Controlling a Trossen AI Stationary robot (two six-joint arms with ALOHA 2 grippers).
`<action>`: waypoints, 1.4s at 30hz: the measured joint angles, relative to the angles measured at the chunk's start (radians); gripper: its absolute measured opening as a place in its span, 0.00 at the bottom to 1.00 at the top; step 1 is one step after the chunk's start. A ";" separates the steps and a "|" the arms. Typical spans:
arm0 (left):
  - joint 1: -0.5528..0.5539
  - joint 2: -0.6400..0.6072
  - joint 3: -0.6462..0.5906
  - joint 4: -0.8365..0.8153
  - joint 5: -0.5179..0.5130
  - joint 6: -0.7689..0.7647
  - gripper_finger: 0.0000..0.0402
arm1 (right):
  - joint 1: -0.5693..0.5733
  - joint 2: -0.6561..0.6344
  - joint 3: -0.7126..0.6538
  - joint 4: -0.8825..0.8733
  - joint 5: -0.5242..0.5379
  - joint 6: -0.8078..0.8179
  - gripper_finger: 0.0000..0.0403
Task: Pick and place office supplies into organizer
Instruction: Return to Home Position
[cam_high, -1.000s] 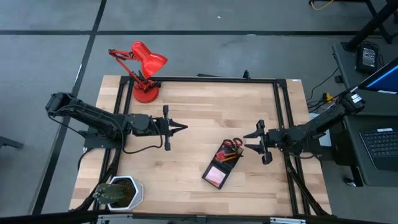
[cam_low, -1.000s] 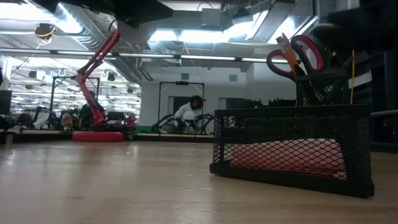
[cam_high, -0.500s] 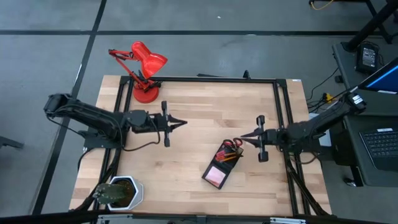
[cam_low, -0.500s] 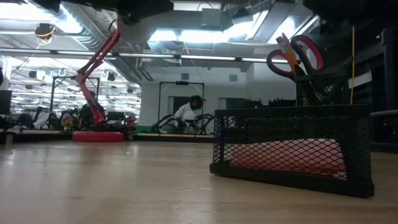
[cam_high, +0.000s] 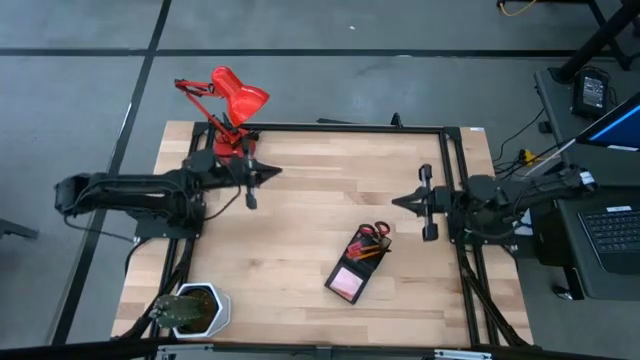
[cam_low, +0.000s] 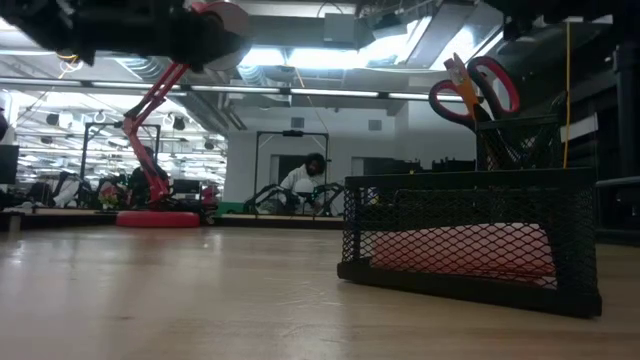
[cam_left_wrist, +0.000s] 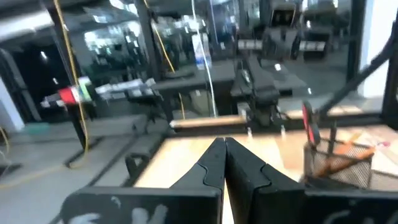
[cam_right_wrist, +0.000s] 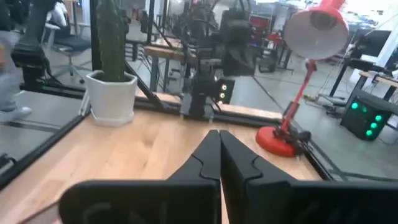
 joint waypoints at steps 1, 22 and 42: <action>0.020 -0.021 -0.022 0.027 0.013 -0.003 0.00 | -0.025 -0.019 0.000 -0.025 -0.021 0.001 0.00; 0.116 -0.458 -0.375 0.131 -0.068 -0.098 0.00 | -0.302 -0.195 -0.178 0.006 -0.315 0.030 0.00; 0.100 -0.500 -0.375 -0.082 -0.062 -0.124 0.00 | -0.502 -0.440 -0.444 0.030 -0.510 0.127 0.00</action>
